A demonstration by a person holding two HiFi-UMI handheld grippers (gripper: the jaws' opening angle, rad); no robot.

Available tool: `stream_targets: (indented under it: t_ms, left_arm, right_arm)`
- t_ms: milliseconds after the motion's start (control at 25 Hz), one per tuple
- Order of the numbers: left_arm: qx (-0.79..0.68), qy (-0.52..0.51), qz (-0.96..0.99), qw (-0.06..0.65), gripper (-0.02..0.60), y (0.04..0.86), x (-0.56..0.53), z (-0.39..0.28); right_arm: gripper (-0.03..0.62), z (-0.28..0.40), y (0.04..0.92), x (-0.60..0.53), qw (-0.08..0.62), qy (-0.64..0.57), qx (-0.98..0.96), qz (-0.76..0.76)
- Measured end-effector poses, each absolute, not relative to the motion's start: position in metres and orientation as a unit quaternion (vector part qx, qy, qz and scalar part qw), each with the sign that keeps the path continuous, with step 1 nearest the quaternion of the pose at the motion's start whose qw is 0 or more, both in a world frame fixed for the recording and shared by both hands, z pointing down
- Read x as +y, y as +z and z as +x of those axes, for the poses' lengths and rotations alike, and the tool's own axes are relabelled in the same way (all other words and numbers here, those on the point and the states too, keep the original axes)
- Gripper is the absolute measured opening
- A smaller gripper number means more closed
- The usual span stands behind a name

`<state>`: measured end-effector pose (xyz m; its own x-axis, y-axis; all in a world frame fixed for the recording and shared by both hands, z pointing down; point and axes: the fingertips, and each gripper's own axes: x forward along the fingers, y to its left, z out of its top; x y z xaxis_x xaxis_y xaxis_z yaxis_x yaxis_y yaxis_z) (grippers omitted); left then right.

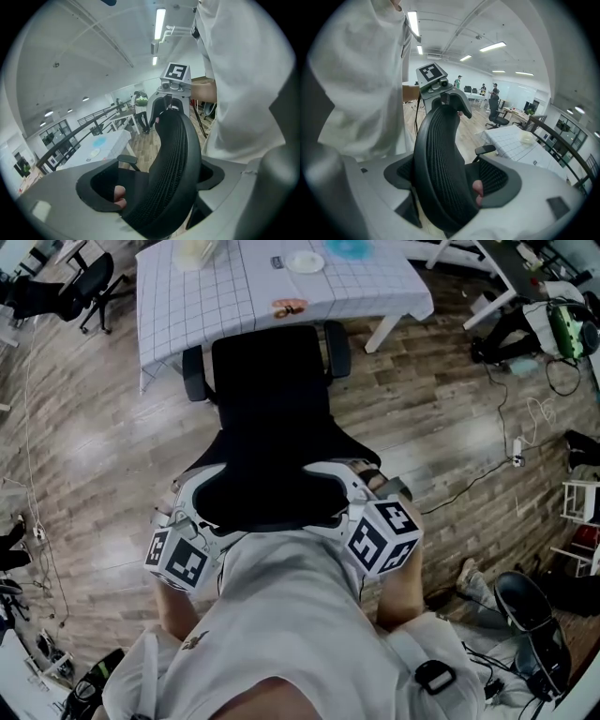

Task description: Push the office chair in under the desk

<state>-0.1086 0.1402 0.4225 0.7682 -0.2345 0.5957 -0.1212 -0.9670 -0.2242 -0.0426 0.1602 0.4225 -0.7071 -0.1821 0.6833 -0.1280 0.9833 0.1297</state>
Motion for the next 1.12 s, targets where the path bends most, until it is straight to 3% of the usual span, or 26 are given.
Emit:
stream_targets:
  t_ms: [1120]
  left_arm:
    - [0.117,-0.328,-0.933,0.093,0.457,0.425,0.066,-0.082]
  right_arm:
    - [0.387,-0.015,0.426,0.087,0.383,-0.046,-0.919,0.081]
